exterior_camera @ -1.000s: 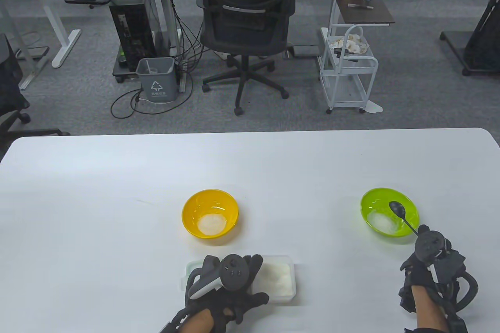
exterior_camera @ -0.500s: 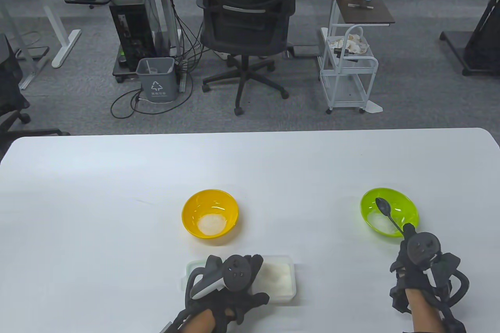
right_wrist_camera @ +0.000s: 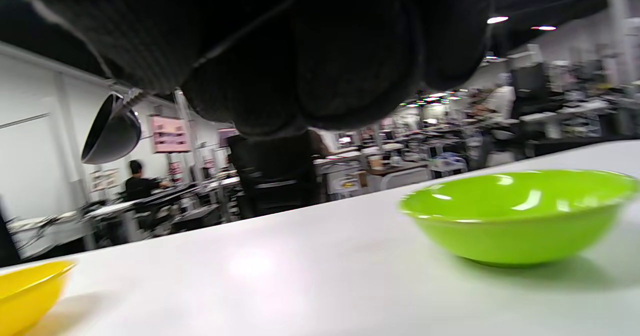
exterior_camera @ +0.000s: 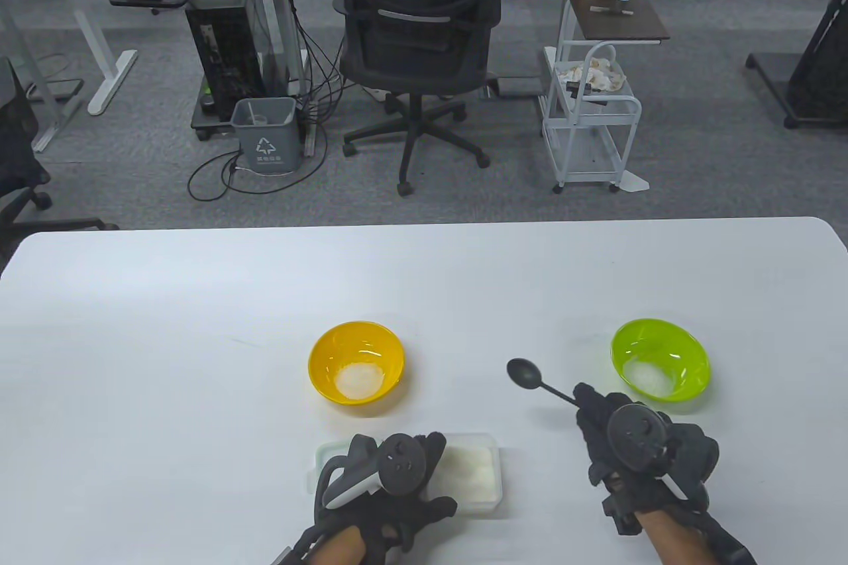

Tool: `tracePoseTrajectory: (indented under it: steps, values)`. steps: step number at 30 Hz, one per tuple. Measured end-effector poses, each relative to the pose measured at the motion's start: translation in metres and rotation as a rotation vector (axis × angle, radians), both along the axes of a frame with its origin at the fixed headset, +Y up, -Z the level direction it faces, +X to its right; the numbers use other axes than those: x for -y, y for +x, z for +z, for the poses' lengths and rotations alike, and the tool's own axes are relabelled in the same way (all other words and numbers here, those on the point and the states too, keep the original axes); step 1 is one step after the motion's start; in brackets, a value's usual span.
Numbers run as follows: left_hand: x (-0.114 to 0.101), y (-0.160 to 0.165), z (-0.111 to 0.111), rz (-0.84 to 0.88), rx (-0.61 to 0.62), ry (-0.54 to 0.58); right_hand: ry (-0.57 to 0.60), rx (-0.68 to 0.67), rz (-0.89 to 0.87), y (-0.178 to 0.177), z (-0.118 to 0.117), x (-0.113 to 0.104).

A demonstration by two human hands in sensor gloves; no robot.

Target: Scoop white sugar from container into bowls

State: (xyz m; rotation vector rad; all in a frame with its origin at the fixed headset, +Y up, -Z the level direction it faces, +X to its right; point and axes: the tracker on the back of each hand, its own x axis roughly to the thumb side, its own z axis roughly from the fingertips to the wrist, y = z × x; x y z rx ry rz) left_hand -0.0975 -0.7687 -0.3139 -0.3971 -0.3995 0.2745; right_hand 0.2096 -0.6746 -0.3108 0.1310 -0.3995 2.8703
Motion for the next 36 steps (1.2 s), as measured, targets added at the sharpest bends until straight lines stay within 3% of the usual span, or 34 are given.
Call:
tracePoseTrajectory:
  steps: [3, 8, 16, 24, 36]
  values:
    - [0.002, -0.001, 0.0, 0.028, -0.004, -0.018, 0.033, -0.117, 0.114, -0.023, 0.011, 0.013]
    - [0.002, -0.001, 0.0, 0.031, -0.003, -0.018, 0.085, -0.203, 0.348, -0.038, 0.026, 0.028]
    - [0.002, -0.001, 0.0, 0.03, -0.001, -0.023, 0.129, -0.223, 0.51, -0.059, 0.03, 0.045]
    - [0.002, -0.001, 0.0, 0.025, 0.001, -0.021, 0.183, -0.283, 0.658, -0.083, 0.042, 0.046]
    - [0.002, 0.0, 0.0, 0.023, 0.001, -0.019, 0.012, -0.397, 0.555, -0.082, 0.041, 0.042]
